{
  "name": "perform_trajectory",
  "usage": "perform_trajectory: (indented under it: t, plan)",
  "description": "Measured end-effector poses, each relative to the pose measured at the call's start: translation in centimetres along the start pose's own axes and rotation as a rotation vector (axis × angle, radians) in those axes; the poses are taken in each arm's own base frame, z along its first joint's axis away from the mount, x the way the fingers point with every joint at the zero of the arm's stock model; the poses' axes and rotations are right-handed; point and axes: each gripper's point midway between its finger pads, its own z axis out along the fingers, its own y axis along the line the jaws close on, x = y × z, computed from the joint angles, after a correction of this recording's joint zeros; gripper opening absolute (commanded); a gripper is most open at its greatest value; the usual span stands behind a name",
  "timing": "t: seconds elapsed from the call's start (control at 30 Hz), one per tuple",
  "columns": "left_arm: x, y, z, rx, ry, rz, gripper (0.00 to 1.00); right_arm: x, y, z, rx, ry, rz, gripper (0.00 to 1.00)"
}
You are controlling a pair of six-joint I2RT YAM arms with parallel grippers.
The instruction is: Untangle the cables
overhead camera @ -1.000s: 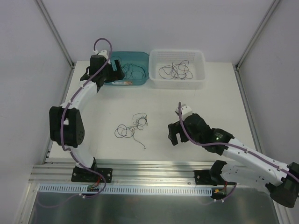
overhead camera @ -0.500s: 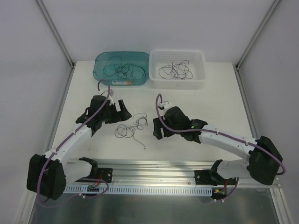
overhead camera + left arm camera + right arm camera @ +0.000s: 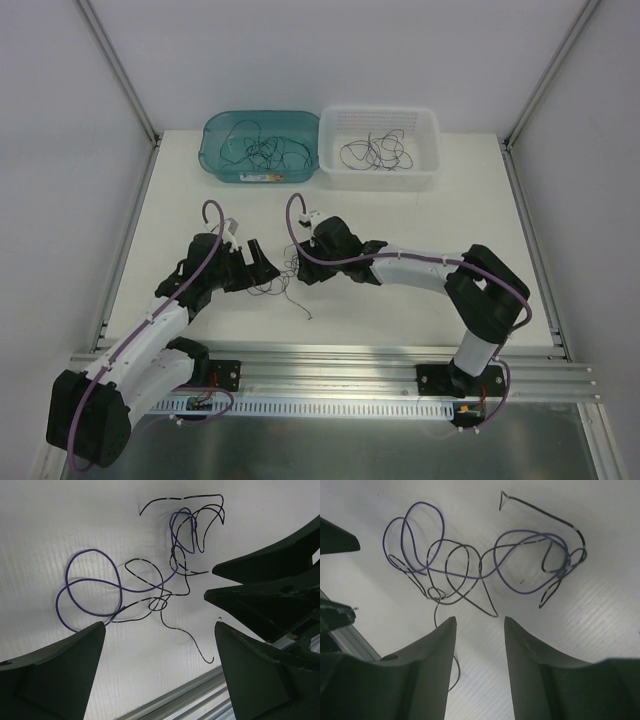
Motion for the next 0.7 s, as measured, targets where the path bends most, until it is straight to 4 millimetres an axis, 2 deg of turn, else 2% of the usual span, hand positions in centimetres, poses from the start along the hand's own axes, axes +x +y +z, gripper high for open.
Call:
perform_trajectory:
  t: [0.07, 0.13, 0.17, 0.2, 0.27, 0.4, 0.47, 0.53, 0.7]
  plan:
    - [0.2, 0.1, 0.0, -0.002, 0.004, -0.007, 0.92, -0.3, 0.2, 1.1, -0.010, 0.003, -0.010, 0.45]
    - [0.4, 0.2, 0.0, -0.003, 0.006, -0.011, 0.92, -0.6, 0.2, 2.1, -0.013, 0.005, -0.021, 0.39]
    - [0.4, 0.3, 0.0, -0.004, 0.008, -0.013, 0.92, -0.7, 0.2, 2.5, -0.013, 0.005, -0.026, 0.32]
    - [0.5, 0.3, 0.0, -0.005, 0.008, -0.014, 0.92, -0.7, 0.2, 2.8, -0.013, 0.008, -0.031, 0.15]
    - [0.6, 0.3, 0.0, -0.002, 0.006, -0.019, 0.92, -0.7, 0.1, 3.2, -0.011, 0.013, -0.046, 0.01]
    - [0.2, -0.2, -0.4, 0.017, -0.016, -0.024, 0.92, -0.5, -0.1, 2.7, 0.000, 0.024, -0.061, 0.01]
    - [0.0, -0.6, -0.7, 0.033, -0.028, -0.024, 0.91, -0.7, -0.2, 1.6, 0.010, 0.028, -0.077, 0.01]
    - [-0.2, -0.9, -0.9, 0.044, -0.036, -0.023, 0.91, -1.2, -0.1, -0.3, 0.024, 0.027, -0.104, 0.01]
    - [-0.3, -1.1, -1.1, 0.055, -0.041, -0.032, 0.92, -5.3, 1.1, -7.0, 0.041, -0.068, -0.194, 0.01]
